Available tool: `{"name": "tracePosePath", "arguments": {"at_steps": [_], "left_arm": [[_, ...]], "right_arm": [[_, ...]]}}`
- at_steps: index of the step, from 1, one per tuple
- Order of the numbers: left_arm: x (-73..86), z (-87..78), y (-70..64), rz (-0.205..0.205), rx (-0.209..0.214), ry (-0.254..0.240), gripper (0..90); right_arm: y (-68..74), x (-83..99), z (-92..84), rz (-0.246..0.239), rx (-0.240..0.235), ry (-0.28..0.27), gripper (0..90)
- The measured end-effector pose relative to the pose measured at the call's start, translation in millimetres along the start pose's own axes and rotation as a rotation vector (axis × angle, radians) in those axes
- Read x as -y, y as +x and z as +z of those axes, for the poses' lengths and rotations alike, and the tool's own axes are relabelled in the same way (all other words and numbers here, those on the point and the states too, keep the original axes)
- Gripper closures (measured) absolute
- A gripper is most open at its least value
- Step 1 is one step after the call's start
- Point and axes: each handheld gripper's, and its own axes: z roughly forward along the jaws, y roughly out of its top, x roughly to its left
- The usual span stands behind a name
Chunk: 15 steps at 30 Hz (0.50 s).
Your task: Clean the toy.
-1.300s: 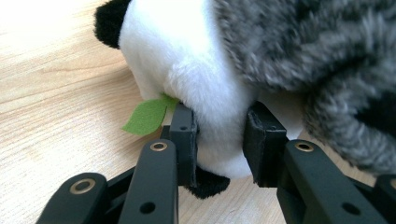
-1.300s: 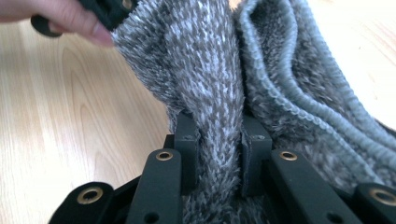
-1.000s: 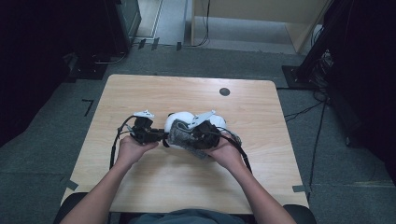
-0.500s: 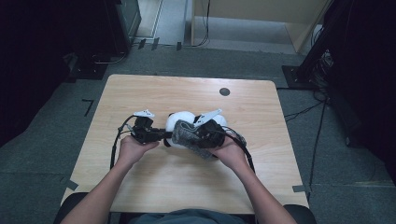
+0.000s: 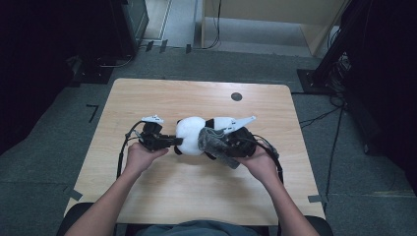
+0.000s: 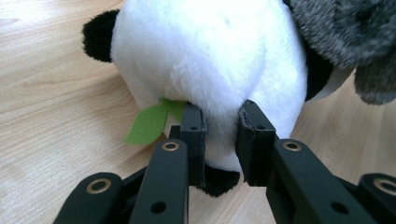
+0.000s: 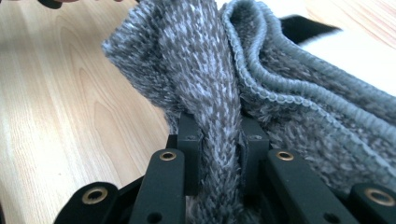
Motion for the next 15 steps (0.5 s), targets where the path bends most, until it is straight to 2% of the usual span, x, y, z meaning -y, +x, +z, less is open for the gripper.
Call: {"name": "tracePosePath", "arguments": {"at_steps": [11, 15], "left_arm": [[0.0, -0.2, 0.8, 0.008, -0.009, -0.007, 75.7], [0.2, -0.4, 1.4, 0.000, -0.013, -0.009, 75.5]], "right_arm": [[-16.6, 22.3, -19.8, 0.048, 0.033, -0.006, 76.1], [-16.8, 24.2, -24.5, 0.072, 0.030, -0.012, 76.1]]}}
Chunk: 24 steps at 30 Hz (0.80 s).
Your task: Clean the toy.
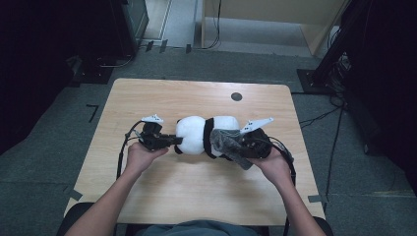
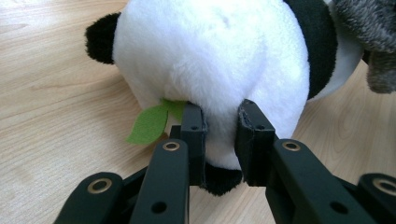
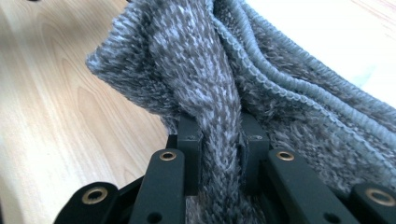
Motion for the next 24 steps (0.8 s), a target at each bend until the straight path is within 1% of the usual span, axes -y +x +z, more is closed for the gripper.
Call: {"name": "tracePosePath", "arguments": {"at_steps": [1, 4, 7, 10, 12, 17, 20, 21, 24], "left_arm": [[0.2, -0.1, 0.2, -0.003, -0.002, -0.002, 75.3], [0.7, -0.5, 1.8, -0.017, 0.003, -0.005, 74.9], [0.6, -0.5, 1.7, -0.017, 0.004, -0.008, 74.7], [0.4, -0.9, 2.1, -0.020, 0.002, -0.011, 74.2], [0.3, -1.1, 2.3, -0.019, -0.001, -0.012, 74.1], [0.5, -1.1, 1.8, -0.021, -0.003, -0.015, 73.9], [0.6, -1.3, 2.1, -0.023, -0.001, -0.018, 73.0], [0.8, -1.2, 2.7, -0.031, 0.005, -0.028, 72.3], [1.0, -1.1, 4.9, -0.043, 0.011, -0.038, 67.7]], "right_arm": [[1.8, -1.7, -0.5, -0.005, -0.007, -0.007, 76.2], [8.2, -9.2, -1.2, -0.026, -0.005, -0.017, 76.4], [11.8, -18.9, 0.9, -0.040, -0.002, -0.040, 76.4], [13.7, -29.8, 7.8, -0.045, 0.004, -0.047, 76.5], [15.6, -38.2, 13.4, -0.058, 0.004, -0.053, 76.5], [19.7, -59.9, 28.9, -0.073, -0.003, -0.064, 76.5], [19.6, -69.2, 38.9, -0.076, -0.010, -0.055, 76.5], [19.3, -70.9, 41.8, -0.077, -0.009, -0.048, 76.4], [16.8, -73.6, 55.5, -0.082, 0.008, -0.004, 76.5]]}}
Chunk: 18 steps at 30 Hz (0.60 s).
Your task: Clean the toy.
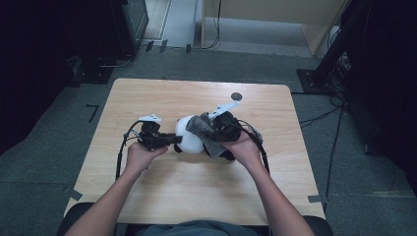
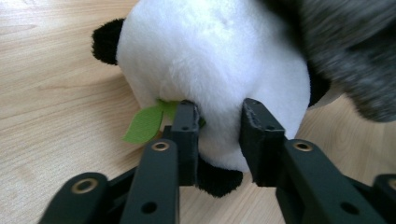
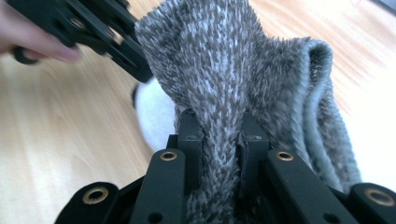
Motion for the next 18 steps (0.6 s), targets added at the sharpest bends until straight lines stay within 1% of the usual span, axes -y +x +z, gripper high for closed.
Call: {"name": "tracePosePath", "arguments": {"at_steps": [1, 2, 3, 5, 6, 7, 8, 9, 11, 12, 13, 16, 18], "left_arm": [[0.2, 0.7, 0.5, -0.006, 0.001, 0.001, 65.5], [0.6, 1.4, 1.4, -0.005, 0.004, 0.002, 62.9], [0.9, 2.6, 3.0, -0.010, 0.017, 0.006, 59.3], [1.0, 5.2, 5.5, -0.023, 0.024, 0.007, 48.6], [0.6, 8.0, 7.1, -0.036, 0.030, 0.008, 44.5], [-0.2, 11.0, 7.7, -0.044, 0.035, 0.017, 37.7], [-1.3, 14.1, 7.8, -0.039, 0.041, 0.031, 33.0], [-2.6, 16.9, 6.7, -0.024, 0.037, 0.043, 26.4], [-5.1, 22.2, 2.0, 0.015, 0.022, 0.057, 19.3], [-6.1, 24.6, -0.2, 0.030, 0.009, 0.052, 16.9], [-6.8, 26.4, -1.1, 0.036, 0.006, 0.048, 15.1], [-8.6, 32.5, -0.5, 0.042, 0.000, 0.043, 10.2], [-9.1, 36.0, -1.3, 0.054, -0.009, 0.044, 9.5]], "right_arm": [[-1.0, 0.5, 3.9, -0.001, -0.001, 0.012, 76.7], [-2.1, 0.9, 6.5, -0.004, -0.007, 0.012, 76.9], [-2.3, 0.9, 7.5, -0.001, -0.008, 0.016, 77.0], [-3.1, 1.1, 9.7, -0.004, -0.013, 0.019, 77.3], [-3.7, 1.4, 10.2, -0.004, -0.015, 0.021, 77.4], [-4.9, 1.9, 11.4, 0.001, -0.023, 0.022, 77.6], [-6.2, 2.6, 12.5, 0.007, -0.032, 0.025, 77.7], [-7.3, 3.1, 13.4, 0.014, -0.043, 0.028, 77.8], [-9.0, 4.0, 14.9, 0.022, -0.064, 0.028, 77.9], [-9.4, 4.0, 15.1, 0.019, -0.066, 0.027, 77.9], [-9.7, 4.1, 15.4, 0.017, -0.068, 0.027, 77.9], [-11.9, 4.7, 16.3, 0.020, -0.076, 0.021, 78.0], [-13.0, 4.9, 17.2, 0.026, -0.081, 0.020, 78.0]]}}
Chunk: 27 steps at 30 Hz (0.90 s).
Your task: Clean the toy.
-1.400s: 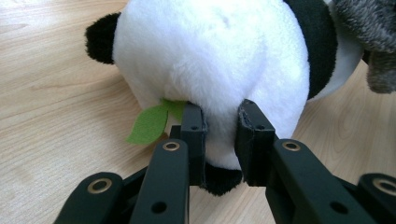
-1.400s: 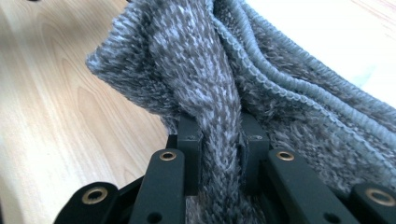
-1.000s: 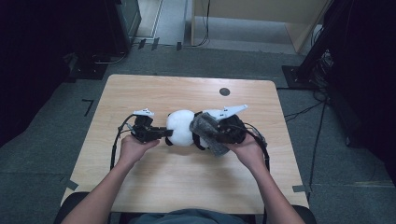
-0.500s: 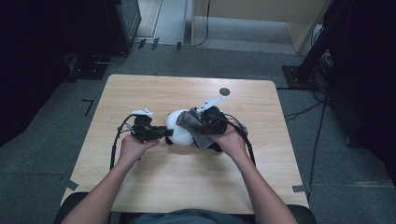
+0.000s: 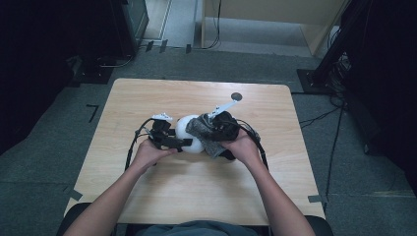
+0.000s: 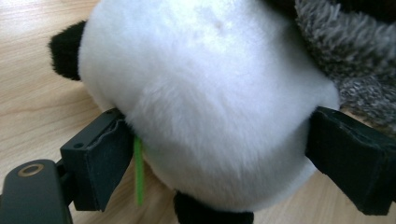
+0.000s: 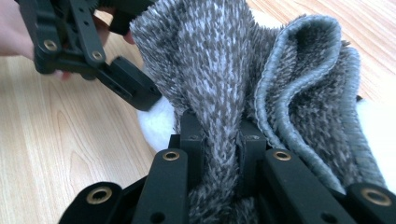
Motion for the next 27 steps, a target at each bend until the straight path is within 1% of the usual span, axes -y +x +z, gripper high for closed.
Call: {"name": "tracePosePath", "arguments": {"at_steps": [1, 5, 6, 7, 8, 9, 10, 12, 13, 15, 16, 17, 20, 21, 23, 27], "left_arm": [[0.0, 0.4, -1.2, 0.011, -0.010, -0.006, 11.0], [0.0, -2.2, -5.4, 0.031, -0.045, -0.004, 27.4], [-0.6, -3.1, -7.4, 0.043, -0.058, -0.004, 32.3], [-0.6, -3.3, -8.2, 0.049, -0.060, -0.009, 35.9], [-0.8, -3.8, -9.3, 0.058, -0.061, -0.008, 37.9], [-1.0, -4.0, -9.9, 0.063, -0.063, -0.004, 40.0], [-0.9, -4.3, -10.2, 0.071, -0.066, -0.003, 41.5], [0.0, -5.7, -8.8, 0.072, -0.061, 0.004, 43.7], [0.6, -6.5, -8.1, 0.068, -0.056, 0.003, 44.7], [0.9, -7.5, -7.0, 0.067, -0.052, 0.005, 45.9], [0.9, -7.2, -7.6, 0.059, -0.052, -0.001, 46.2], [0.8, -7.4, -8.4, 0.062, -0.056, 0.002, 46.5], [0.9, -8.1, -7.2, 0.066, -0.049, 0.005, 46.9], [0.8, -8.3, -6.6, 0.066, -0.046, 0.005, 47.1], [0.2, -8.3, -6.5, 0.064, -0.045, 0.006, 47.4], [-0.1, -8.3, -7.0, 0.062, -0.045, 0.006, 47.9]], "right_arm": [[0.1, 0.2, 0.8, -0.001, 0.001, 0.000, 78.0], [4.7, -1.6, 1.7, -0.008, 0.023, 0.008, 78.0], [7.2, -2.9, 1.5, -0.010, 0.020, 0.006, 77.9], [10.9, -5.2, 1.2, -0.009, 0.011, 0.003, 77.9], [14.1, -6.4, 1.6, -0.007, 0.001, 0.001, 77.8], [20.5, -8.0, 4.2, -0.018, -0.020, 0.002, 77.7], [24.9, -8.4, 7.0, -0.031, -0.024, 0.008, 77.5], [34.4, -6.8, 14.2, -0.065, -0.009, 0.027, 77.3], [35.8, -4.0, 17.1, -0.072, 0.002, 0.025, 77.3], [35.0, 0.9, 18.5, -0.071, 0.004, 0.008, 77.4], [35.2, 4.1, 18.2, -0.086, 0.016, 0.001, 77.4], [36.8, 7.2, 17.9, -0.104, 0.032, -0.002, 77.3], [41.4, 16.8, 17.6, -0.138, 0.044, 0.013, 77.2], [41.5, 21.4, 17.2, -0.146, 0.037, 0.019, 77.2], [40.5, 27.6, 15.8, -0.146, 0.033, 0.026, 77.4], [40.2, 40.8, 12.7, -0.169, 0.025, 0.065, 77.5]]}}
